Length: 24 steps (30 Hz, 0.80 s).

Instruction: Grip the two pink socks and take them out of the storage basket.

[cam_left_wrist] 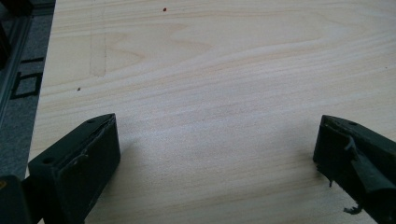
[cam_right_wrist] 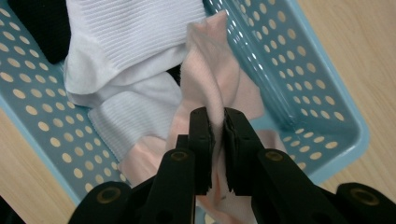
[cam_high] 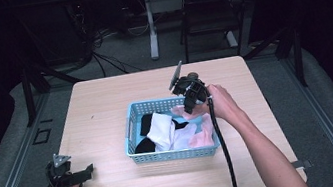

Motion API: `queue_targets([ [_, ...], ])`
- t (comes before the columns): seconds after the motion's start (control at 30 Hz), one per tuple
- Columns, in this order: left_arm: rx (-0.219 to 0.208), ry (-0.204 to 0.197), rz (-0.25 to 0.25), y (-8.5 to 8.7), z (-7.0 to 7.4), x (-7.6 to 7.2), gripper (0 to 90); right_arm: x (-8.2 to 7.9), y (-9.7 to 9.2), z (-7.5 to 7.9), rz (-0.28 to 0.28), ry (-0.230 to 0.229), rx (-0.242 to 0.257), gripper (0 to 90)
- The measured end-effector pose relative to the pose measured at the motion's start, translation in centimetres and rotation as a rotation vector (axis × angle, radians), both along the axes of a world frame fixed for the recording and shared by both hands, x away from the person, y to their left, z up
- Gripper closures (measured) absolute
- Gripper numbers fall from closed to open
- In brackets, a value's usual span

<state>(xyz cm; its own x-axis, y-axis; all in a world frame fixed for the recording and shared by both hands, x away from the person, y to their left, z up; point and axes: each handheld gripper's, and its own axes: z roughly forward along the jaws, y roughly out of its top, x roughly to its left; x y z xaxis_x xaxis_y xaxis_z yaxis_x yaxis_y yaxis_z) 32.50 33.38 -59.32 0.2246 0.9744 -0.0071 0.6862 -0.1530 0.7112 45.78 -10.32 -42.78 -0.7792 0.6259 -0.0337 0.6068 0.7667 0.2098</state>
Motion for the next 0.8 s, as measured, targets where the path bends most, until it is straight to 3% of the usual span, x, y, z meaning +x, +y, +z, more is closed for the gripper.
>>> queue_targets([
  [0.8,0.000,0.000,0.000,0.0,0.0,0.0,0.6,-1.6,-1.5,4.8,-0.002,-0.067,0.055,82.0],
])
